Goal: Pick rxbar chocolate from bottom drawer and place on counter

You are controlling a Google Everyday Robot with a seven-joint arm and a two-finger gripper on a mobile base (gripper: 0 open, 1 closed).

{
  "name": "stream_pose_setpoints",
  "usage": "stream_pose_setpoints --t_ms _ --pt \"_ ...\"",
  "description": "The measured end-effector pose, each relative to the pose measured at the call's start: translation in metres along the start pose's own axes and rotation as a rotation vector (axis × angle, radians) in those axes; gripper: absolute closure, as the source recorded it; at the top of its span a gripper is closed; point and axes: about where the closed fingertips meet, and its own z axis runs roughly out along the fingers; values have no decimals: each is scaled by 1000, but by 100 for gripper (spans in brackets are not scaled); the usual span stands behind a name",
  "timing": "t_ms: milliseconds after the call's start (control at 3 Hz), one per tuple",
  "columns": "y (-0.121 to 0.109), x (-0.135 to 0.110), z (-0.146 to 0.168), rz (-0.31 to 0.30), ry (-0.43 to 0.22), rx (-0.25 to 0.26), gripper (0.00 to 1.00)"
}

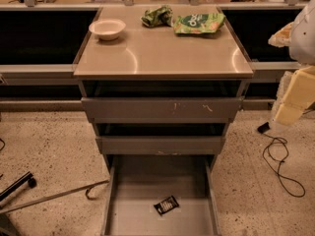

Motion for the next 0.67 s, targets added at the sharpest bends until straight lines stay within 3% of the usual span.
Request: stream_pose_setpoints --t_ms 333,667 --pt "0 0 0 0 0 0 0" --pt "7 -1 27 5 -44 -9 0"
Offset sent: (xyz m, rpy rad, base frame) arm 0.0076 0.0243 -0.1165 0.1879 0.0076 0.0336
